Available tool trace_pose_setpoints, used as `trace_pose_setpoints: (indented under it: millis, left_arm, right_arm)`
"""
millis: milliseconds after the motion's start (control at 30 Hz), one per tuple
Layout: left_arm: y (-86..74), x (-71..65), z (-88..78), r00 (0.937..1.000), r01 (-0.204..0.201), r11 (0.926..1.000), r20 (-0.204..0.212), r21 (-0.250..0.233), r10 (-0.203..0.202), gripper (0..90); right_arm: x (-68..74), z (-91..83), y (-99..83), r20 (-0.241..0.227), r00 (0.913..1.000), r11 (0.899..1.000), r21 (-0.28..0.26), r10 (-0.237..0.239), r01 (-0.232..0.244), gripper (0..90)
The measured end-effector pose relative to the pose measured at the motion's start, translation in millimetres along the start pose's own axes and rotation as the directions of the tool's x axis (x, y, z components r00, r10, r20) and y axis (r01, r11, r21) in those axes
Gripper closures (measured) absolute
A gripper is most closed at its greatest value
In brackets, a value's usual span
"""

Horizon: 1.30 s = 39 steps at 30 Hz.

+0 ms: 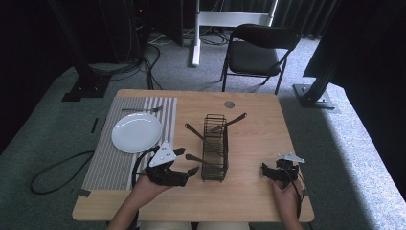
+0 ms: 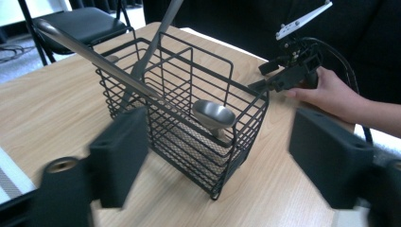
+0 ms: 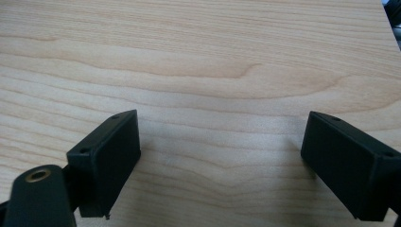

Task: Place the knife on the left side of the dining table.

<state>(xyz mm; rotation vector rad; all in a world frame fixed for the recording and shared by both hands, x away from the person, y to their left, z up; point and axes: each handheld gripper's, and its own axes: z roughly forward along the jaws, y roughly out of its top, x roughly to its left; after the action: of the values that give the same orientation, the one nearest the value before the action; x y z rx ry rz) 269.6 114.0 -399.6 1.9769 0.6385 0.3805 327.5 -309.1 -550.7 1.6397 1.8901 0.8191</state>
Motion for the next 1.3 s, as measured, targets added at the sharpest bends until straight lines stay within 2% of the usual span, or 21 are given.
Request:
trace_pose_setpoints:
  millis: [33,100,133,167,200,233,267,300,400,467,500,633,833,967,1033,1100,1200,1300]
  left_arm:
    - [0.0,0.0,0.0,1.0000,0.000,1.0000,0.000,0.000,0.000,30.1]
    - [-3.0,-1.3,3.1,1.0000,0.000,1.0000,-0.002,0.004,0.000,40.9]
    - [-3.2,-1.3,3.6,0.9998,0.006,1.0000,-0.021,0.004,-0.006,44.4]
    - [-3.4,-0.8,3.5,0.9998,0.012,0.9999,-0.019,0.000,-0.012,47.2]
    - [-3.7,1.1,2.4,0.9998,0.022,0.9996,0.003,-0.017,-0.022,51.0]
    - [-3.7,1.9,1.5,0.9995,0.033,0.9991,0.001,-0.027,-0.033,54.8]
    - [-3.5,3.0,0.7,0.9989,0.040,0.9985,0.024,-0.037,-0.039,59.6]
    - [-3.3,3.4,0.1,0.9986,0.042,0.9981,0.034,-0.045,-0.041,61.1]
    - [-2.9,3.6,-0.4,0.9988,0.034,0.9985,0.038,-0.043,-0.032,71.9]
    - [-2.4,2.7,-0.2,0.9991,0.029,0.9985,0.031,-0.045,-0.028,73.1]
    - [-0.9,0.8,-0.6,0.9999,0.015,0.9992,0.003,-0.037,-0.015,73.3]
    - [0.8,0.8,0.9,0.9994,0.032,0.9986,-0.012,-0.041,-0.032,73.8]
    - [6.5,-0.7,4.5,0.9997,0.022,0.9985,-0.014,-0.051,-0.022,74.3]
    - [20.7,-4.9,15.4,0.9998,0.000,0.9976,-0.017,-0.069,-0.001,74.5]
    - [20.7,-4.9,15.4,0.9998,0.000,0.9976,-0.017,-0.069,-0.001,74.6]
    - [33.5,-9.0,25.9,0.9992,-0.037,0.9959,-0.014,-0.082,0.036,74.7]
    - [40.2,-11.3,32.9,0.9982,-0.060,0.9938,-0.006,-0.093,0.060,74.9]
    - [43.7,-12.0,39.8,0.9984,-0.056,0.9912,0.000,-0.120,0.056,74.8]
  right_arm:
    - [0.0,0.0,0.0,0.000,1.0000,1.000,0.000,0.000,0.000,11.7]
    - [0.0,0.0,0.0,0.000,1.0000,1.000,0.000,0.000,0.000,11.7]
    - [0.0,0.0,0.0,0.000,1.0000,1.000,0.000,0.000,0.000,11.7]
    - [0.0,0.0,0.0,0.000,1.0000,1.000,0.000,0.000,0.000,11.7]
    - [0.0,0.0,0.0,0.000,1.0000,1.000,0.000,-0.001,0.001,11.8]
    - [0.1,0.0,0.0,0.000,1.0000,1.000,-0.001,0.001,-0.001,11.7]
    - [0.1,0.0,0.0,0.000,1.0000,1.000,-0.001,0.001,-0.001,11.7]
    - [0.1,0.0,0.0,0.000,1.0000,1.000,-0.001,0.001,-0.001,11.7]
    - [0.1,0.0,0.0,0.000,1.0000,1.000,-0.001,0.001,-0.001,11.8]
    - [0.0,0.0,0.0,0.000,1.0000,1.000,0.000,-0.001,0.001,11.8]
    - [0.0,0.0,0.0,0.000,1.0000,1.000,0.000,-0.001,0.001,11.8]
    - [0.0,0.0,0.0,0.000,1.0000,1.000,0.000,-0.001,0.001,11.8]
    - [0.0,0.0,0.0,0.000,1.0000,1.000,0.000,0.000,0.000,11.8]
    - [0.0,0.0,0.0,0.000,1.0000,1.000,0.000,0.000,0.000,11.8]
    - [0.0,0.0,0.0,0.000,1.0000,1.000,0.000,0.000,0.000,11.8]
    - [0.0,0.0,0.0,0.000,1.0000,1.000,0.000,0.000,0.000,11.8]
    - [-0.1,0.1,0.0,0.000,1.0000,1.000,-0.001,-0.001,0.001,11.8]
    - [0.0,0.1,0.0,0.000,1.0000,1.000,-0.001,0.000,0.000,11.8]
